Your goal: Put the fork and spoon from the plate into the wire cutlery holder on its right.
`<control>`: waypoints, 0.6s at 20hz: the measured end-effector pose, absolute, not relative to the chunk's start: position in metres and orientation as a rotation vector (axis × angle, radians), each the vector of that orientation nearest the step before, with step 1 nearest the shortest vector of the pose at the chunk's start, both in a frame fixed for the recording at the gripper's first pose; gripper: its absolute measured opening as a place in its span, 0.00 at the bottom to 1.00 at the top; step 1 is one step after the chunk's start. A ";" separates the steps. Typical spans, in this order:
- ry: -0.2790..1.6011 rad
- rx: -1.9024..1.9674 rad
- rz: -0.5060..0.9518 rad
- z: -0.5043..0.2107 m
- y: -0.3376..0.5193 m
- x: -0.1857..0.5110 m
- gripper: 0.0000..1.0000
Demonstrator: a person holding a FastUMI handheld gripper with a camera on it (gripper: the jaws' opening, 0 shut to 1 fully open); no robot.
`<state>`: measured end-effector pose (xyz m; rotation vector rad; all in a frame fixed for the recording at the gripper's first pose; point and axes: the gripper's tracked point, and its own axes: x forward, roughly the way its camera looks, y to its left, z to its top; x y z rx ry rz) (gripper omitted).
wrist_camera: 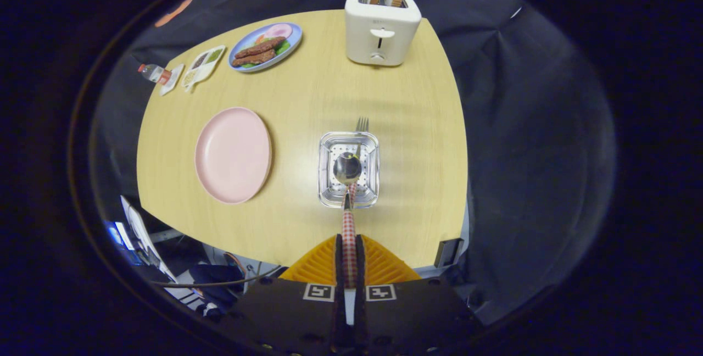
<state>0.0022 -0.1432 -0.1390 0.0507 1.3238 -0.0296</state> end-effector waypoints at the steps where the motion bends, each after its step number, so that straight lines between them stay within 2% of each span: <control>1: 1.325 0.054 -0.033 -0.139 -0.143 0.004 0.06; 12: 1.363 0.062 -0.056 -0.137 -0.141 0.008 0.09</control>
